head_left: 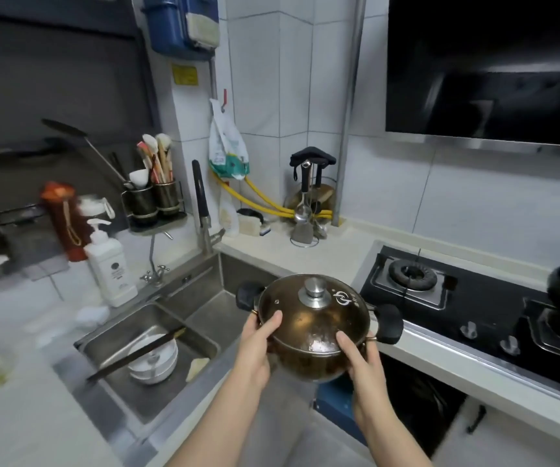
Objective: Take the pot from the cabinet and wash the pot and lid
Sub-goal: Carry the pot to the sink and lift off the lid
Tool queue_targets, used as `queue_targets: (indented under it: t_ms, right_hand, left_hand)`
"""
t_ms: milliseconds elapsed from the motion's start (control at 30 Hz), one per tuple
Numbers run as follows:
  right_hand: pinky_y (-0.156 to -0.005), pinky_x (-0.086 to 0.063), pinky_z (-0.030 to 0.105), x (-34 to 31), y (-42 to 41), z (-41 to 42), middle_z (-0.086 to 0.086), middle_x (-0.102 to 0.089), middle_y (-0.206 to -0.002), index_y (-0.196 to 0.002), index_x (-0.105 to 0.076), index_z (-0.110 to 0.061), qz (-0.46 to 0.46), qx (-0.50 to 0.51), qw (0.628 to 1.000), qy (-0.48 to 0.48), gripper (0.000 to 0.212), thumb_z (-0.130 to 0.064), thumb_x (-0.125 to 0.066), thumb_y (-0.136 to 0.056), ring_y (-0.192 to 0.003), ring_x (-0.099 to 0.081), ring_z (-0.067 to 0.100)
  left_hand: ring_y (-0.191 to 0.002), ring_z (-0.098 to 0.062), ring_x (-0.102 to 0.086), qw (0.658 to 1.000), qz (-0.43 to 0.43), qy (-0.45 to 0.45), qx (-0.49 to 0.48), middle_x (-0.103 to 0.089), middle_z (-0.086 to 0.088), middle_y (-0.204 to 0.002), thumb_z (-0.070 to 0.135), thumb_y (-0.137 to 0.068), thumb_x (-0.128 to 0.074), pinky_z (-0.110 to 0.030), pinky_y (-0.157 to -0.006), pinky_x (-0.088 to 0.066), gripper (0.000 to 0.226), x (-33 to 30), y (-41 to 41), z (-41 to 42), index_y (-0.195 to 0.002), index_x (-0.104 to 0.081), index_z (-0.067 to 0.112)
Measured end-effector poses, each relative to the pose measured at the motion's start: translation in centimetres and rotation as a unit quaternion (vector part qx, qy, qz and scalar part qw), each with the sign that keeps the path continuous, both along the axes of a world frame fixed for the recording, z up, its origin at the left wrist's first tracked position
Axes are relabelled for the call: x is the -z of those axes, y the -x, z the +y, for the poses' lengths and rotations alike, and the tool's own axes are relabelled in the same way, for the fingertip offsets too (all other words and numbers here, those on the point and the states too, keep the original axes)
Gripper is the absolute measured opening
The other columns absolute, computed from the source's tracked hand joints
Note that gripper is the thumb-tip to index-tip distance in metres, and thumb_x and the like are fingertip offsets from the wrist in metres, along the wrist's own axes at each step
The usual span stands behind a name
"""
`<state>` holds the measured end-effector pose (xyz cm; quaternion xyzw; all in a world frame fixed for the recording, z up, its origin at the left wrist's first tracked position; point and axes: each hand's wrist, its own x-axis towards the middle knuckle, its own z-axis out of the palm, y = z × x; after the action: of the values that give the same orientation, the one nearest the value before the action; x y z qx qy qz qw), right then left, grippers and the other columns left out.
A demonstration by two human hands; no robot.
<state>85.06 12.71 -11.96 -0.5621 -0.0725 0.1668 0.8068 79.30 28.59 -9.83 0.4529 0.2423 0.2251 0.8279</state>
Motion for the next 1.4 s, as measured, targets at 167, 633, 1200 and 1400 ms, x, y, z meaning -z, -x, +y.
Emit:
queue_targets:
  t_ms: [167,633,1200,1400]
  right_hand:
    - [-0.092,-0.045,0.030,-0.4,-4.6,2.3,-0.008,-0.064,-0.122,-0.125,-0.052,-0.040,0.002,-0.055,0.998,-0.026,0.064,-0.028,-0.077,-0.067,-0.114,-0.058,0.014]
    - [-0.109,-0.037,0.045,-0.5,-13.9,10.4,-0.006,-0.063,-0.122,-0.128,-0.050,-0.024,0.054,-0.208,0.976,-0.020,0.048,-0.021,-0.066,-0.083,-0.110,-0.057,0.006]
    - [-0.076,-0.052,0.042,4.0,-22.4,27.7,0.003,-0.064,-0.087,-0.121,-0.046,-0.014,0.178,-0.155,0.971,0.043,0.029,-0.027,-0.050,-0.095,-0.093,-0.063,0.025]
    - [-0.086,-0.050,0.044,5.7,-24.9,30.9,0.009,-0.064,-0.091,-0.130,-0.042,-0.007,0.235,-0.146,0.959,0.064,0.034,-0.015,-0.046,-0.097,-0.087,-0.062,0.024]
  left_hand:
    - [-0.100,-0.023,-0.062,0.998,0.009,-0.007,-0.065,-0.068,-0.009,-0.117,0.008,-0.080,-0.067,-0.030,-0.073,-0.045,0.041,-0.3,-2.9,2.1,-0.120,-0.061,0.012]
    - [-0.093,-0.017,-0.063,0.978,0.017,0.046,-0.202,-0.069,-0.005,-0.105,0.002,-0.084,-0.062,-0.035,-0.082,-0.051,0.030,0.3,-6.0,8.2,-0.112,-0.061,0.012]
    - [-0.106,-0.024,-0.062,0.978,0.041,0.077,-0.188,-0.067,-0.009,-0.113,0.000,-0.084,-0.058,-0.040,-0.098,-0.045,0.029,5.7,-10.9,26.0,-0.112,-0.060,0.008]
    - [-0.092,-0.023,-0.063,0.971,0.030,0.123,-0.203,-0.072,-0.006,-0.094,-0.007,-0.088,-0.050,-0.033,-0.078,-0.049,0.022,8.6,-13.0,28.2,-0.101,-0.061,0.008]
